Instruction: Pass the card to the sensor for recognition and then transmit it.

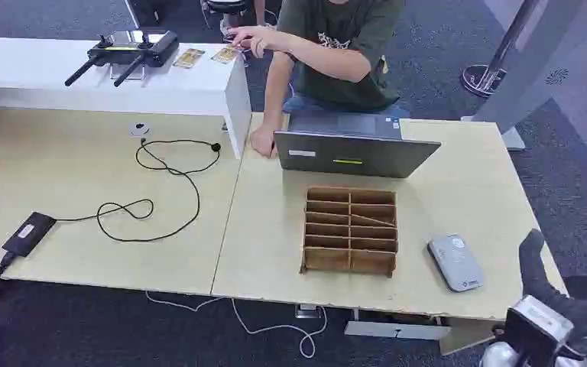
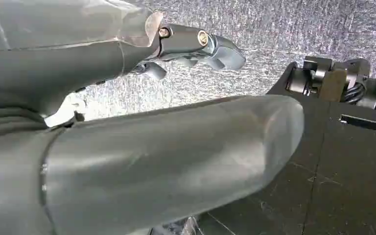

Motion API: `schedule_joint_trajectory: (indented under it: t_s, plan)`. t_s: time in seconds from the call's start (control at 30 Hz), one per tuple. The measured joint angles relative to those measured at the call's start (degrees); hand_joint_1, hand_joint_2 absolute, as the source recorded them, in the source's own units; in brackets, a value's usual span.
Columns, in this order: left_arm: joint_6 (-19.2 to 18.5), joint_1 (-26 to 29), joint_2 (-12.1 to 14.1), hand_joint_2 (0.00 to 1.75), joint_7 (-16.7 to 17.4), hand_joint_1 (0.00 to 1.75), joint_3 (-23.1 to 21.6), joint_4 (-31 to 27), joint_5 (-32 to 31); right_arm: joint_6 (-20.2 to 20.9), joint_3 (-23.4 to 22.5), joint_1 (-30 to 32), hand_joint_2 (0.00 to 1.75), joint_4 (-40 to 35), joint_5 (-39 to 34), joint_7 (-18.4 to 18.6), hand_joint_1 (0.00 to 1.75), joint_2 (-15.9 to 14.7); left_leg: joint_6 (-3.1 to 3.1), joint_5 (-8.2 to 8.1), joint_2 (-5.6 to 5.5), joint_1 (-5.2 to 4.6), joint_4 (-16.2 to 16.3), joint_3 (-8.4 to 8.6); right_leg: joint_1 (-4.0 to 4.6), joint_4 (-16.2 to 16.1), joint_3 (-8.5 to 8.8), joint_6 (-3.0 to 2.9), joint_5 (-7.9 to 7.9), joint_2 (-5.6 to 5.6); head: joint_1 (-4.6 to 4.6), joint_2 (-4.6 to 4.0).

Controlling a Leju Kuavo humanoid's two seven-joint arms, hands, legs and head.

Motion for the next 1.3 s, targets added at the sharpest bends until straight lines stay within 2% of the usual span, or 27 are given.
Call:
schedule_joint_trajectory:
  t_s: [1.3]
  plan:
    - [0.00,0.00,0.00,0.00,-0.09,0.00,0.00,0.00,-0.26,0.00,0.00,0.00,1.75,-0.15,0.79,0.24,0.00,0.00,0.00,0.00,0.00,0.00,0.00,0.00,0.00,-0.01,0.00,0.00,0.00,0.00,0.00,0.00]
